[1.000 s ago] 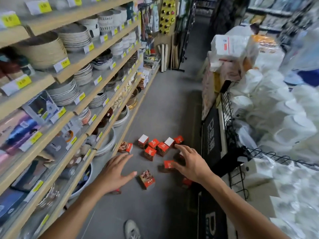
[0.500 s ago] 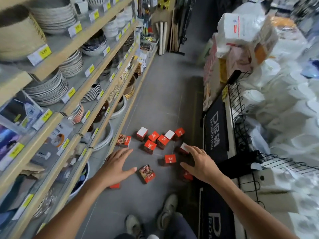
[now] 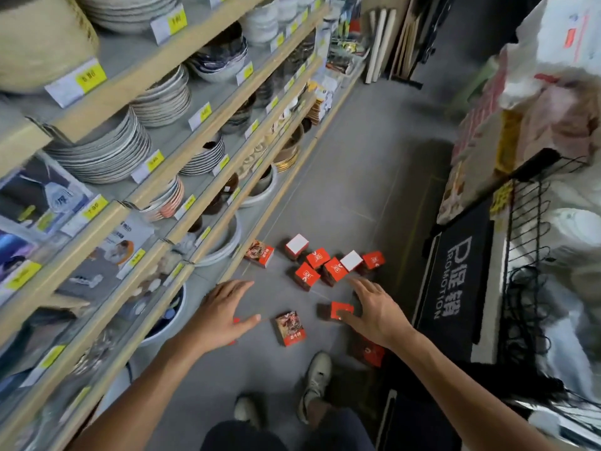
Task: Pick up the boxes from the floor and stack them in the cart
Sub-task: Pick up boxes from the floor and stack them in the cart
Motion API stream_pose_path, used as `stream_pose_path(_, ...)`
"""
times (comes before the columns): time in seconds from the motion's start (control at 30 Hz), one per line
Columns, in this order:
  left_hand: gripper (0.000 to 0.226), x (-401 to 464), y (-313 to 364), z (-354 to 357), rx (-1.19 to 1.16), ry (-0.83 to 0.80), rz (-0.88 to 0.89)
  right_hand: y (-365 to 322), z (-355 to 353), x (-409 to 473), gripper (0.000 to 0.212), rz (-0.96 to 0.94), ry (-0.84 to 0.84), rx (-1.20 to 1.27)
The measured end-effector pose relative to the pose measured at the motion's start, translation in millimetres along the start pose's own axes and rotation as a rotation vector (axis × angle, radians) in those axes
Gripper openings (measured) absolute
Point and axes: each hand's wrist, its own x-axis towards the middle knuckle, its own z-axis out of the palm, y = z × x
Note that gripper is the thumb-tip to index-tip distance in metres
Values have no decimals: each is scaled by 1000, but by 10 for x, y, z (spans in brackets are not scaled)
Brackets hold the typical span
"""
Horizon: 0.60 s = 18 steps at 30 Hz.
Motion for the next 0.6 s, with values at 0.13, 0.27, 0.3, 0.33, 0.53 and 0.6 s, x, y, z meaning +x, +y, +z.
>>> stream_pose_path(0.13,94,239,-127,203,-24,10,-111,169,182,483,77,-67,-103,-7)
stream_pose_path(0.27,96,434,-332,440,-135,-21,-237,188,448,857,79,-108,-205,-26)
stream_pose_path(0.3,95,477,-435,518,-170,-23,-274,184,518,943,78,-119,-216,-30)
stream_pose_path(0.33,91,519,-539,600,-210,-13,-312,192,598,1018,78,-130,-218,-28)
stream_pose_path(0.53,67,742,-1281,1402,-332,90,-560,424,1504,1518,80,-131,-263,-15)
stream_pose_path(0.6,70,828,-1583,1750,-330,69,-572,499,1904,1694,79,-118,-284,-13)
